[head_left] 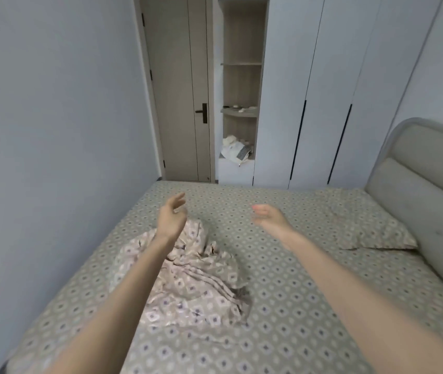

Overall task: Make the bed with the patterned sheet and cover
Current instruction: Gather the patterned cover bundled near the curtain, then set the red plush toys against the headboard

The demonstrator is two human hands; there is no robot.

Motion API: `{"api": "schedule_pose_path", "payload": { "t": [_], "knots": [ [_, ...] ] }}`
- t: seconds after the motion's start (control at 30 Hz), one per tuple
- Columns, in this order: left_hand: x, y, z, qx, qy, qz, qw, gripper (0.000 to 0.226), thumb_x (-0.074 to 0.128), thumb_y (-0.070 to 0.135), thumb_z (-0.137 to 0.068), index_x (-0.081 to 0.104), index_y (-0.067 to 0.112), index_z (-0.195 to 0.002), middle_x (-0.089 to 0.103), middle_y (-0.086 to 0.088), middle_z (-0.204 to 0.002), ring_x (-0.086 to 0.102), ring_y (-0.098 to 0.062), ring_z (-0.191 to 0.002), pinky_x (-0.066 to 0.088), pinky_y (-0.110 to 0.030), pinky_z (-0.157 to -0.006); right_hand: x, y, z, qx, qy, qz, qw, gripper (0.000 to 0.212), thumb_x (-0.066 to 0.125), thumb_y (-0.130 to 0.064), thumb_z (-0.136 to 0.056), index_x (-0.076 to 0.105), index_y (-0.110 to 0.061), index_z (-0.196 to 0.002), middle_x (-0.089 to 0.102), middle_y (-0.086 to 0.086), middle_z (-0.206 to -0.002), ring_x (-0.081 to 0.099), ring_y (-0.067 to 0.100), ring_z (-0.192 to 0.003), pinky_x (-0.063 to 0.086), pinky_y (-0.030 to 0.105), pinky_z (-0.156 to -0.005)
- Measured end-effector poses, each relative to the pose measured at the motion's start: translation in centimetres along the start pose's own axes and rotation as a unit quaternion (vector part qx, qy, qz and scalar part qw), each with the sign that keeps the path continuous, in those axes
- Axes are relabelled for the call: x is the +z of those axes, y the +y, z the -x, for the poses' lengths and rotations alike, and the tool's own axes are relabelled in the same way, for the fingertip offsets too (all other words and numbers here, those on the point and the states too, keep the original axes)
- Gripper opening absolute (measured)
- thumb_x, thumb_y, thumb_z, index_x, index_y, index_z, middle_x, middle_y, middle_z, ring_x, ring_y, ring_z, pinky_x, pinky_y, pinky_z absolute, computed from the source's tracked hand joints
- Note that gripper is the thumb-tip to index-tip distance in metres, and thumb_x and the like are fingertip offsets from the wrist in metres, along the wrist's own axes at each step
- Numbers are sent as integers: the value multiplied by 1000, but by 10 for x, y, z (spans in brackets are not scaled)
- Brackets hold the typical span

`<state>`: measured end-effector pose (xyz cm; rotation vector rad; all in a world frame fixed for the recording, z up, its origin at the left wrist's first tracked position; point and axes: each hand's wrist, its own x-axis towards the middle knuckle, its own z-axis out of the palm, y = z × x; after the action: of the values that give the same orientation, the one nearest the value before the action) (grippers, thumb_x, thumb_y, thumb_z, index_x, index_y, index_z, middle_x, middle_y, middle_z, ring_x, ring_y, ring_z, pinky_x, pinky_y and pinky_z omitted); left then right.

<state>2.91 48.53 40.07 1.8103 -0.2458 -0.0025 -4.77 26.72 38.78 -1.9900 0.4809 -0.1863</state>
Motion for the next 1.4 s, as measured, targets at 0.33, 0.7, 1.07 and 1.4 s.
{"api": "schedule_pose_path", "payload": {
  "t": [0.33, 0.7, 1.07, 1.4],
  "knots": [
    [146, 28, 70, 15, -157, 6, 987, 38, 42, 1, -94, 56, 15, -126, 60, -3, -120, 58, -20, -101, 43, -24, -74, -115, 105, 69, 52, 90, -36, 994, 28, 56, -6, -92, 61, -8, -120, 64, 10, -117, 60, 16, -102, 44, 20, -85],
    [420, 86, 275, -2, -396, 10, 918, 38, 43, 4, -95, 53, 12, -131, 56, -8, -129, 55, -16, -100, 42, -22, -75, -341, 298, 276, 201, 255, -23, 946, 16, 56, -10, -93, 61, -18, -106, 61, 2, -92, 50, 3, -67, 39, 15, -60],
    [600, 60, 489, 37, -629, -124, 767, 43, 47, 11, -93, 48, 18, -135, 52, -6, -133, 52, -19, -116, 44, -31, -88, -413, 460, 539, 448, 388, -94, 800, 39, 60, -7, -86, 54, -8, -125, 58, 9, -122, 59, 18, -91, 48, 28, -73],
    [731, 38, 582, 287, -718, -248, 584, 70, 57, 7, -83, 32, 23, -146, 18, -5, -156, 26, -23, -140, 31, -30, -104, -409, 537, 588, 575, 362, -68, 730, 68, 70, -23, -78, 38, -24, -138, 41, 8, -138, 37, 32, -128, 39, 30, -90]
  ]
}}
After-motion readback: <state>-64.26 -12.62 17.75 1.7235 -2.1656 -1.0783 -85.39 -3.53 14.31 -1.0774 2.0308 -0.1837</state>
